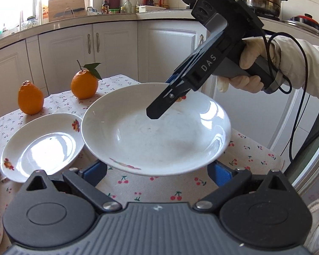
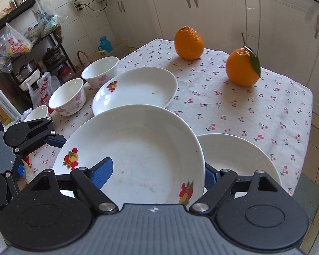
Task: Organize plates and bowls
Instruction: 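Carry the large plate over the stained plate and lower it on top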
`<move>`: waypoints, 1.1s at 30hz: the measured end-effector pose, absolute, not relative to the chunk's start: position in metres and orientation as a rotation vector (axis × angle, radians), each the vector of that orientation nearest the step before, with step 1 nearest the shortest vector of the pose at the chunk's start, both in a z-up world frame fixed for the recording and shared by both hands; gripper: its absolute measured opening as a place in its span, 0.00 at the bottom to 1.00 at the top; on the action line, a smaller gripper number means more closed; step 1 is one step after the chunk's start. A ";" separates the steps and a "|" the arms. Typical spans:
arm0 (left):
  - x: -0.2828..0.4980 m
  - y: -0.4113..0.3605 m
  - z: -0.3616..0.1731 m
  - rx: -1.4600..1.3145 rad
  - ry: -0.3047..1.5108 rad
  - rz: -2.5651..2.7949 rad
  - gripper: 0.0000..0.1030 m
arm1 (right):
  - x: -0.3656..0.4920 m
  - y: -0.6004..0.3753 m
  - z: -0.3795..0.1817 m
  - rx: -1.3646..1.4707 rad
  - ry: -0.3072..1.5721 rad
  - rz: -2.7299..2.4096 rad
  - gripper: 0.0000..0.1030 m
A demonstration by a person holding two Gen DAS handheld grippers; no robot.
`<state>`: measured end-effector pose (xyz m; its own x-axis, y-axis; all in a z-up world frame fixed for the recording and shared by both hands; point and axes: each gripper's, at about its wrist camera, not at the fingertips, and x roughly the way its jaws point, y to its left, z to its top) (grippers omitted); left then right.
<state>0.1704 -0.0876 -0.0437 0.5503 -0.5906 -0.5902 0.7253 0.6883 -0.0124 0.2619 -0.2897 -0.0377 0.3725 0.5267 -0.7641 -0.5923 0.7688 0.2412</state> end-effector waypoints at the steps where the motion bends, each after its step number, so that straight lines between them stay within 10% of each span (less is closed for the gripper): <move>1: 0.174 -0.092 -0.045 0.247 0.604 -0.796 0.97 | 0.263 -0.295 -0.040 -0.071 0.949 0.710 0.87; 33: 0.214 -0.145 -0.062 0.268 0.660 -0.877 0.97 | 0.281 -0.358 -0.068 -0.012 0.972 0.581 0.89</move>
<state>0.2142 -0.1450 -0.0618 0.4592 -0.6222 -0.6340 0.7812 0.6226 -0.0452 0.2811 -0.3582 -0.0684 0.4246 0.4595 -0.7801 -0.4704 0.8482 0.2436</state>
